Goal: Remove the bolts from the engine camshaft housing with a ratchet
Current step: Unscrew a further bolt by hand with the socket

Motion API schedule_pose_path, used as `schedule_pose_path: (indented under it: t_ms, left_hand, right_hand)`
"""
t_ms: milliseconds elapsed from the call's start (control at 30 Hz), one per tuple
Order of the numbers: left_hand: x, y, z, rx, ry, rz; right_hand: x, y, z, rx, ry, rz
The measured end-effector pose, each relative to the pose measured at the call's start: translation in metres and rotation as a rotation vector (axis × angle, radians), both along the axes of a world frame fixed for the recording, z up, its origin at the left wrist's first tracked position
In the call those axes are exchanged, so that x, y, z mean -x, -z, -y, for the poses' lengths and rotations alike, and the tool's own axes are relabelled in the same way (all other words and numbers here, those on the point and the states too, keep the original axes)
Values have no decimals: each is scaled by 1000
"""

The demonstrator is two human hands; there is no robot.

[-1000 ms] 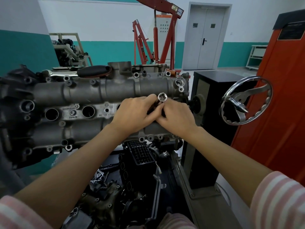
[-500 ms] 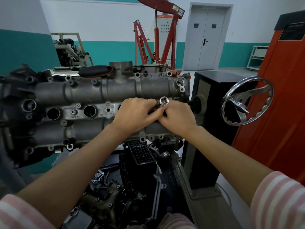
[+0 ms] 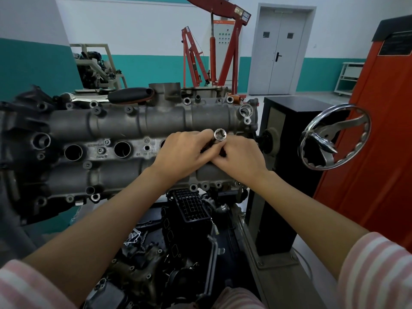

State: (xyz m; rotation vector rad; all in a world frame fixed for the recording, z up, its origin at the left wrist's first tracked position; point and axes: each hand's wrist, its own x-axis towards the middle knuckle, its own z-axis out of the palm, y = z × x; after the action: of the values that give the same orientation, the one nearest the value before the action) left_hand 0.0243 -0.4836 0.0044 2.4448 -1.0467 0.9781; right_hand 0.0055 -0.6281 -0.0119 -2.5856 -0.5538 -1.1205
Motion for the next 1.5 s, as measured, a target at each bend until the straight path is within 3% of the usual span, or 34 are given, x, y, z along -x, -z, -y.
schedule_pose_path:
  t_ms: [400, 667, 833, 1267, 1500]
  left_hand:
    - [6, -2, 1, 72, 68, 11]
    - [0, 0, -1, 31, 47, 2]
    - [2, 0, 0, 54, 36, 8]
    - [0, 0, -1, 68, 24, -9]
    - [2, 0, 0, 67, 7, 1]
  right_hand:
    - [-3, -1, 3, 19, 13, -73]
    - [4, -1, -2, -18, -47, 94]
    - [-3, 0, 2, 39, 31, -46]
    - [1, -1, -1, 14, -20, 41]
    - [-1, 1, 1, 24, 47, -44]
